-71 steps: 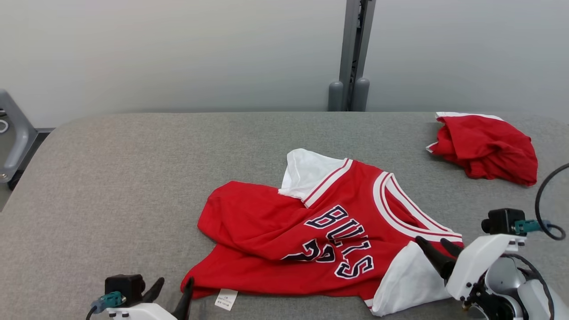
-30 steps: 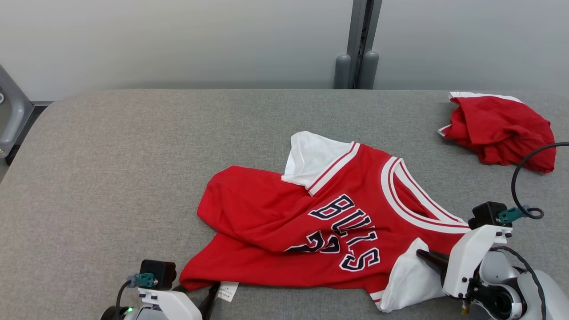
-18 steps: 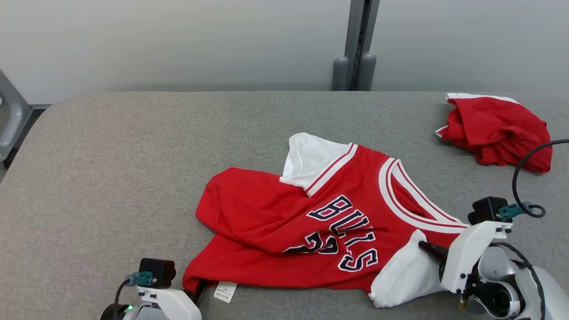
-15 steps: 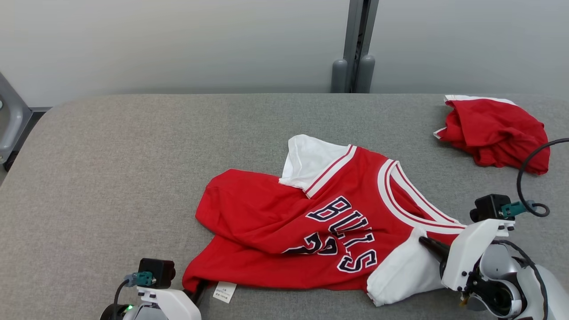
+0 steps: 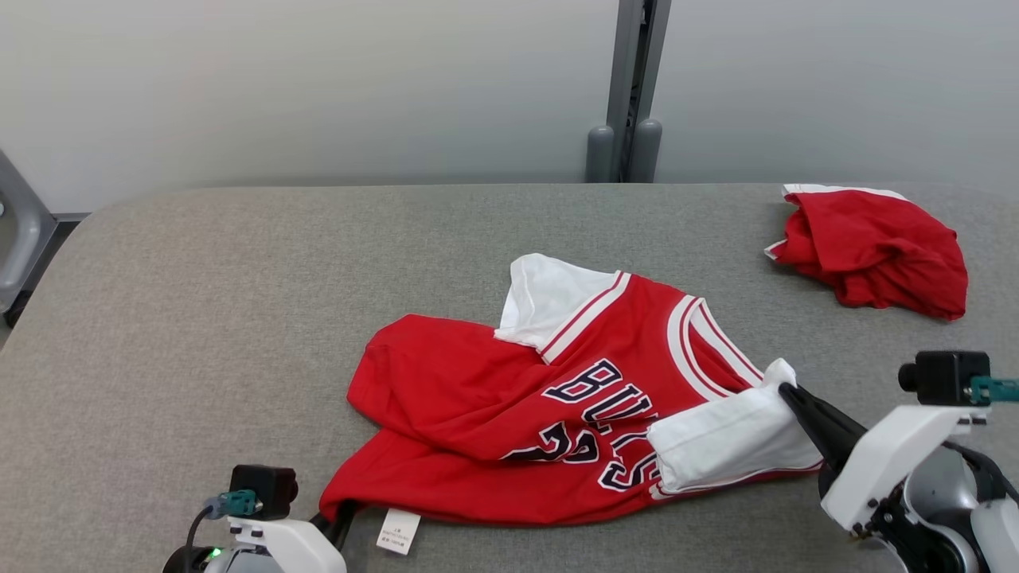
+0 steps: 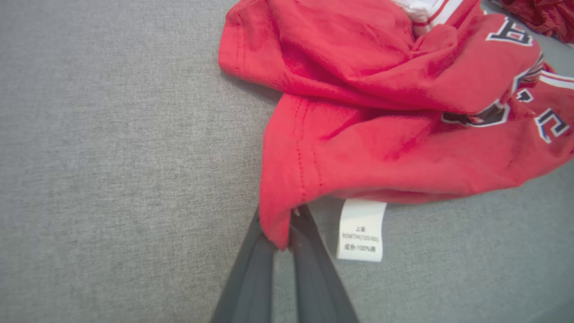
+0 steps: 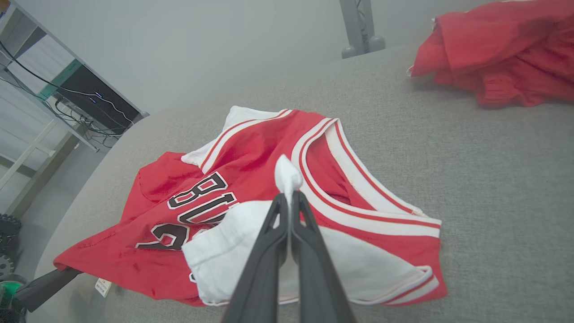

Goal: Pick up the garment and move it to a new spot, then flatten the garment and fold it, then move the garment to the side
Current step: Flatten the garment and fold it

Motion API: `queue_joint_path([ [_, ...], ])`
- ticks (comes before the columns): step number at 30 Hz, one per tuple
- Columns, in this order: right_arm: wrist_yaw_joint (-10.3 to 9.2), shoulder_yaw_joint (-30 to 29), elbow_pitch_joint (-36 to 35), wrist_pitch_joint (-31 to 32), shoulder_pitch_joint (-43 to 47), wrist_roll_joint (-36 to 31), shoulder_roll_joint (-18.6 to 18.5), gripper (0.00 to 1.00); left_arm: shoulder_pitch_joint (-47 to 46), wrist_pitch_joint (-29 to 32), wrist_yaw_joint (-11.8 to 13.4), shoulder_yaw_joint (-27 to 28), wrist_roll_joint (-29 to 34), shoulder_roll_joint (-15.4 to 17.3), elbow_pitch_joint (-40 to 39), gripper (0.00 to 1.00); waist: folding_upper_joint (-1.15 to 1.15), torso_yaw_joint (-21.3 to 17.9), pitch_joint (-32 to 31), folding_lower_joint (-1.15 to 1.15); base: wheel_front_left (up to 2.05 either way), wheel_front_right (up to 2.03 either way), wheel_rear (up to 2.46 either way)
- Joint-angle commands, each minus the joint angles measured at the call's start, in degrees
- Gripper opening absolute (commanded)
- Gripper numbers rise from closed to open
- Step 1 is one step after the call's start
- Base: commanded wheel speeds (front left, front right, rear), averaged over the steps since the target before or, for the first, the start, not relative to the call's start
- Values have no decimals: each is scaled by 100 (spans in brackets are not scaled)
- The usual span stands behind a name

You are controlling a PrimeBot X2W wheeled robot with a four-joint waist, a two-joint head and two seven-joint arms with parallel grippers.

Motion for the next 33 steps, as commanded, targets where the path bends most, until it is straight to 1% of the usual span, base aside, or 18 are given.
queue_joint_path([
  [1,4,-64,-184,-115,194,46,-30,0,106,-43,62,55,-42,68,-85,0,0,-42,-27,0,0,0,0],
  [7,4,-365,-950,-326,848,239,-12,0,410,15,175,182,-148,229,-531,0,0,-178,-123,0,0,0,0],
  [8,4,-365,-950,-326,848,239,-12,0,410,15,175,182,-148,229,-531,0,0,-178,-123,0,0,0,0],
  [9,4,-523,-1225,-302,1129,402,76,0,556,93,210,198,-176,342,-728,0,0,-208,-146,0,0,0,0],
  [12,4,-706,-1599,-214,1501,458,135,0,741,243,311,214,-208,452,-1085,0,0,-262,-146,0,0,0,0],
  [13,4,-706,-1599,-214,1501,458,135,0,741,243,311,214,-208,452,-1085,0,0,-262,-146,0,0,0,0],
  [16,4,-813,-1887,-118,1738,412,209,0,891,367,411,272,-252,544,-1416,0,0,-308,-117,0,0,0,0],
  [19,4,-891,-2056,-22,1781,337,259,0,920,494,478,256,-256,592,-1704,0,0,-348,-72,0,0,0,0],
  [23,4,-922,-2220,101,1607,345,286,0,882,652,540,225,-259,652,-1961,0,0,-366,19,0,0,0,0],
  [26,4,-867,-2302,143,1311,323,181,0,625,757,534,248,-288,654,-2095,0,0,-375,178,0,0,0,0],
  [28,4,-771,-2355,116,990,281,74,0,397,836,456,272,-319,664,-2133,0,0,-372,330,0,0,0,0],
  [30,4,-664,-2417,3,574,206,-44,0,47,974,364,273,-285,743,-2125,0,0,-364,549,0,0,0,0],
  [33,4,-504,-2371,-183,-162,357,-160,0,-620,1280,168,325,-323,920,-2022,0,0,-357,941,0,0,0,0],
])
